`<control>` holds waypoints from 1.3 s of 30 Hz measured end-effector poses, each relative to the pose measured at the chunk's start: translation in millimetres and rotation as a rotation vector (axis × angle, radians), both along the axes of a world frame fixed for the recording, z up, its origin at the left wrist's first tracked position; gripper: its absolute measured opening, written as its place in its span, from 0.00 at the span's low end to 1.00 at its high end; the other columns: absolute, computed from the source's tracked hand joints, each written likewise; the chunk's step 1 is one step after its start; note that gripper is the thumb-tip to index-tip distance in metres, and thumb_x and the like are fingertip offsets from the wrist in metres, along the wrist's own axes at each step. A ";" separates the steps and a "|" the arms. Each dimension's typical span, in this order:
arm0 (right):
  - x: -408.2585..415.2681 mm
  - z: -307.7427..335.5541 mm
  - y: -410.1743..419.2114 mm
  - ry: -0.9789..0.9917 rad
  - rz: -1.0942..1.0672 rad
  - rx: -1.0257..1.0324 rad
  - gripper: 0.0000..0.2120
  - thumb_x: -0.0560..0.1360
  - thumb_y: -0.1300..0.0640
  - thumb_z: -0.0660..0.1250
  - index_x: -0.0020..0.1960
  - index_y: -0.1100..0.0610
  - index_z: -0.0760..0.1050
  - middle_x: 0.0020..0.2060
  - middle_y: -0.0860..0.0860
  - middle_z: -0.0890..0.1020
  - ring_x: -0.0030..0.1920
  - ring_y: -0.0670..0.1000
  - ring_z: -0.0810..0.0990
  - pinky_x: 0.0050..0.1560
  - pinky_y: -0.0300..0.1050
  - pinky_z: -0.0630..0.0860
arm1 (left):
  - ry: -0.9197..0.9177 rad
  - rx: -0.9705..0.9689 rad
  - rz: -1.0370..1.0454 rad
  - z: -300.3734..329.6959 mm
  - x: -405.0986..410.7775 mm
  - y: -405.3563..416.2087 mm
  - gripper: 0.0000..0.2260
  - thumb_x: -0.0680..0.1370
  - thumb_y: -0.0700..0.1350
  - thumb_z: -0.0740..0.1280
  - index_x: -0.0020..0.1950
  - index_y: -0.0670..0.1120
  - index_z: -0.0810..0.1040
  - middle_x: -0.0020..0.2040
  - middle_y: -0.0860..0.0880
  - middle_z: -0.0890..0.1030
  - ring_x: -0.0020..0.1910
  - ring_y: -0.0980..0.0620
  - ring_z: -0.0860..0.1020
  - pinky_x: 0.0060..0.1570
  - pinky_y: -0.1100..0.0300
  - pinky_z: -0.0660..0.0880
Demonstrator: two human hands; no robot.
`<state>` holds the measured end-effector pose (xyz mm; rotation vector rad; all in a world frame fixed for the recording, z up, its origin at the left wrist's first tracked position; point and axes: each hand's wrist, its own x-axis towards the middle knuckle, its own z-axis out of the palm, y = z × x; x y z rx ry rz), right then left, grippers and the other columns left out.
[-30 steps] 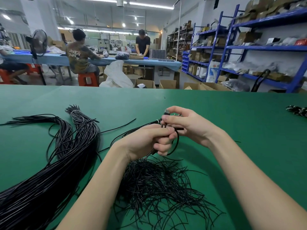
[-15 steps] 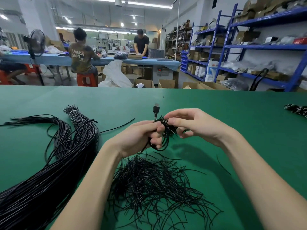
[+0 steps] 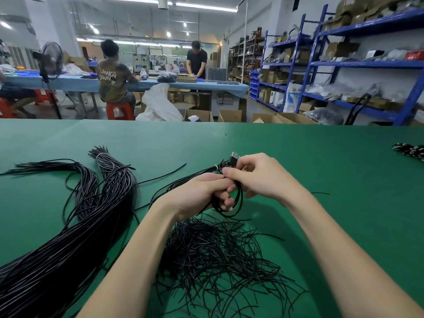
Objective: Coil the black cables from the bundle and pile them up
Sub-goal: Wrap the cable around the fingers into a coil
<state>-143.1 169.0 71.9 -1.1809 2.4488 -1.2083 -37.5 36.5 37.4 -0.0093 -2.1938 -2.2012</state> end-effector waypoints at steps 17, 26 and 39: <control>-9.5 3.7 -12.6 -0.075 0.168 -0.219 0.08 0.77 0.57 0.74 0.45 0.62 0.82 0.34 0.54 0.82 0.30 0.50 0.75 0.31 0.40 0.73 | -0.069 0.353 -0.035 -0.4 -1.4 6.2 0.08 0.86 0.44 0.54 0.57 0.41 0.70 0.35 0.46 0.76 0.32 0.52 0.72 0.32 0.62 0.71; -2.3 -8.5 0.6 0.009 -0.182 -0.230 0.09 0.74 0.44 0.75 0.45 0.49 0.82 0.38 0.44 0.84 0.36 0.39 0.79 0.41 0.36 0.73 | 0.011 0.505 0.141 -2.0 -9.1 10.2 0.10 0.85 0.40 0.53 0.46 0.43 0.70 0.35 0.49 0.67 0.34 0.52 0.69 0.41 0.56 0.73; 33.6 -45.7 1.3 -0.381 -0.015 -0.090 0.06 0.74 0.61 0.75 0.40 0.61 0.85 0.34 0.55 0.87 0.26 0.45 0.74 0.26 0.35 0.71 | 0.132 0.672 0.331 -5.8 -15.8 4.0 0.09 0.86 0.41 0.54 0.48 0.42 0.69 0.34 0.49 0.69 0.34 0.51 0.72 0.44 0.54 0.76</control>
